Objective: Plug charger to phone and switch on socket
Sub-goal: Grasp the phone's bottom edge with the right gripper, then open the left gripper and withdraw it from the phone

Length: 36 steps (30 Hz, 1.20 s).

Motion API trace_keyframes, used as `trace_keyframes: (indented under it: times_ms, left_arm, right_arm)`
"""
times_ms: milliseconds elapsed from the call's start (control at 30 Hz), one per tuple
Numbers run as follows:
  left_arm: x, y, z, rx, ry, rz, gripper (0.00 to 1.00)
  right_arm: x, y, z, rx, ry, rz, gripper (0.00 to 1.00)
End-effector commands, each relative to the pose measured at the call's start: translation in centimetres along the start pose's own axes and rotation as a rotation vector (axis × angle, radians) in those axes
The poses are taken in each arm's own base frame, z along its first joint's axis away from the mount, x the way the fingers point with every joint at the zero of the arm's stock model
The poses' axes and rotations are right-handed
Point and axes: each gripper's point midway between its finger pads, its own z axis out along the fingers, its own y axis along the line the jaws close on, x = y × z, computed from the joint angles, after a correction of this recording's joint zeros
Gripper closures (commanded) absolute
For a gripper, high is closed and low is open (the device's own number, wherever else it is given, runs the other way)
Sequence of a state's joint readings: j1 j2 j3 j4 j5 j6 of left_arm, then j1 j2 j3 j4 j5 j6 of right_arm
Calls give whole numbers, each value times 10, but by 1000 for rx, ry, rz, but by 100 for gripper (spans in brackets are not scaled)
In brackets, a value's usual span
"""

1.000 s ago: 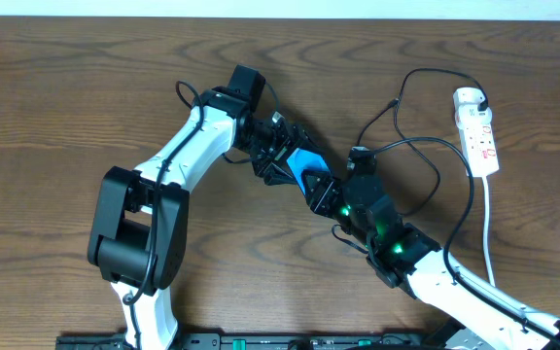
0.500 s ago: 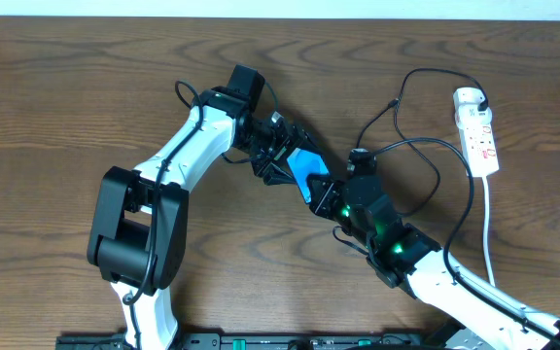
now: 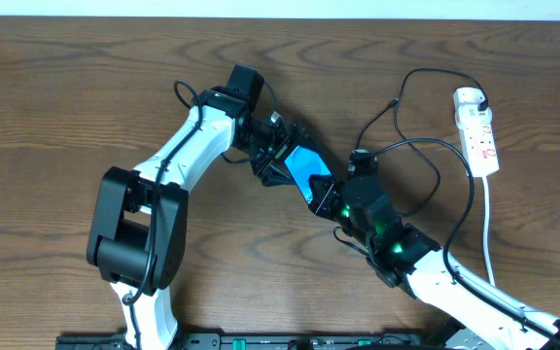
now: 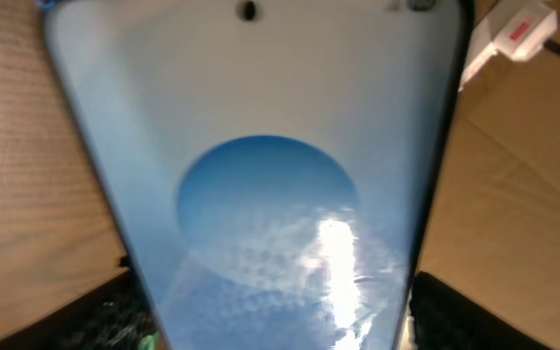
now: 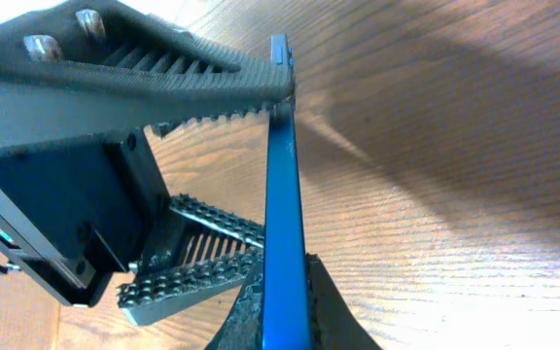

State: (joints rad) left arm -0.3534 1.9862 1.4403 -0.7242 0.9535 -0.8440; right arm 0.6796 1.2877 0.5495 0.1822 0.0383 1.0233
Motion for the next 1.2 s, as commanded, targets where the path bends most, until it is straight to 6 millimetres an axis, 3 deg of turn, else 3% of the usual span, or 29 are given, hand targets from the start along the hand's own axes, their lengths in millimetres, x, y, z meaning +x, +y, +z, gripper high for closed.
trace_keyframes:
  times_ms: [0, 67, 433, 500, 633, 933, 1167]
  left_arm:
    - [7, -10, -9, 38, 8, 22, 6]
    - [2, -11, -15, 57, 1, 14, 1]
    - [-21, -27, -84, 343, 21, 187, 2]
    - [-21, -24, -101, 395, 18, 252, 2]
    - [-16, -10, -115, 394, -1, 303, 2]
    - [49, 30, -143, 216, 0, 493, 2]
    - [112, 30, -163, 157, -31, 708, 2]
  right_arm:
    - [-1, 10, -1, -34, 8, 5, 99]
    - [-1, 10, 0, -34, 7, 5, 99]
    - [-4, 8, 0, -34, 8, 14, 99]
    - [-7, 7, 0, -38, 14, 24, 99]
    - [-10, 4, 0, -44, 25, 37, 99]
    - [-14, 5, -1, -51, 19, 51, 99]
    - [-22, 17, -1, -102, -13, 54, 99]
